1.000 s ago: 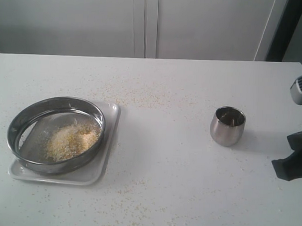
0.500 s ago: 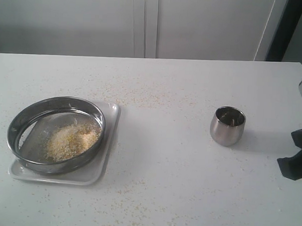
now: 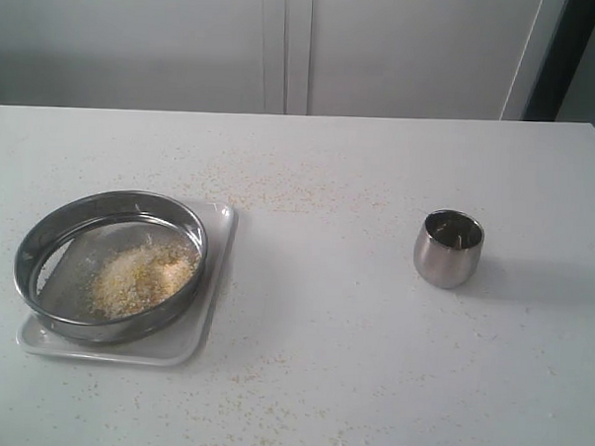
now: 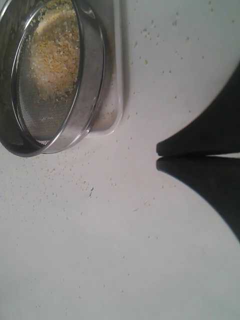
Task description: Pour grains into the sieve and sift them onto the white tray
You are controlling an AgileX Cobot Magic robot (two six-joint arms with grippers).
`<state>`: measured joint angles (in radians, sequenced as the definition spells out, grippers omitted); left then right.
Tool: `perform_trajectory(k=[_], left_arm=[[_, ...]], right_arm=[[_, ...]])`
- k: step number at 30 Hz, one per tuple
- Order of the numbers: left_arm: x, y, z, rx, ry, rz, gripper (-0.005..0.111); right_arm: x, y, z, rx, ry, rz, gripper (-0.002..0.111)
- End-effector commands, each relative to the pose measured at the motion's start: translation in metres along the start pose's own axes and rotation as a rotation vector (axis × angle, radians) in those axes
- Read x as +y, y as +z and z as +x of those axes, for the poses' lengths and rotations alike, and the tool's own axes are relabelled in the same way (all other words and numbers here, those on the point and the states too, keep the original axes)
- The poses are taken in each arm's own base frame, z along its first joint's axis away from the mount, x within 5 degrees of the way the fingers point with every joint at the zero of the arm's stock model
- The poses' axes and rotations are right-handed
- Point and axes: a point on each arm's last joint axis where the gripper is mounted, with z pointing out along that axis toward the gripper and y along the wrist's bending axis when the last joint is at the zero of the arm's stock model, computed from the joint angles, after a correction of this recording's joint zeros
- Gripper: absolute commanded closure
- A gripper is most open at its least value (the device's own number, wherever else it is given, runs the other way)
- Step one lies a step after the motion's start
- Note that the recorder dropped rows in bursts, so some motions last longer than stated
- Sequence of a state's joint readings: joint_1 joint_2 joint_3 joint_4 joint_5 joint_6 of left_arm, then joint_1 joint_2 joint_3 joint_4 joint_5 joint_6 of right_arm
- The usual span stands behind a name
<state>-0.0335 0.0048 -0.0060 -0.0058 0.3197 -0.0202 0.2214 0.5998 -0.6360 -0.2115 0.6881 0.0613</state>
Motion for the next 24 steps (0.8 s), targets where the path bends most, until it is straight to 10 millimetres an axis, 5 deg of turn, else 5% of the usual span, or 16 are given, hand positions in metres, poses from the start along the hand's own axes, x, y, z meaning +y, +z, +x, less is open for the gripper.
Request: perform_trajectory(k=[1, 7, 24], left_arm=[[-0.001, 0.001, 0.003, 0.014, -0.01, 0.005, 0.107], [-0.001, 0.001, 0.003, 0.014, -0.01, 0.005, 0.107], [-0.001, 0.001, 0.003, 0.014, -0.01, 0.005, 0.107]], right_arm=[[-0.008, -0.022, 0.002, -0.09, 0.041, 0.058, 0.108], [-0.009, -0.039, 0.005, -0.164, 0.049, 0.067, 0.108], [-0.009, -0.04, 0.006, -0.165, 0.05, 0.068, 0.108]])
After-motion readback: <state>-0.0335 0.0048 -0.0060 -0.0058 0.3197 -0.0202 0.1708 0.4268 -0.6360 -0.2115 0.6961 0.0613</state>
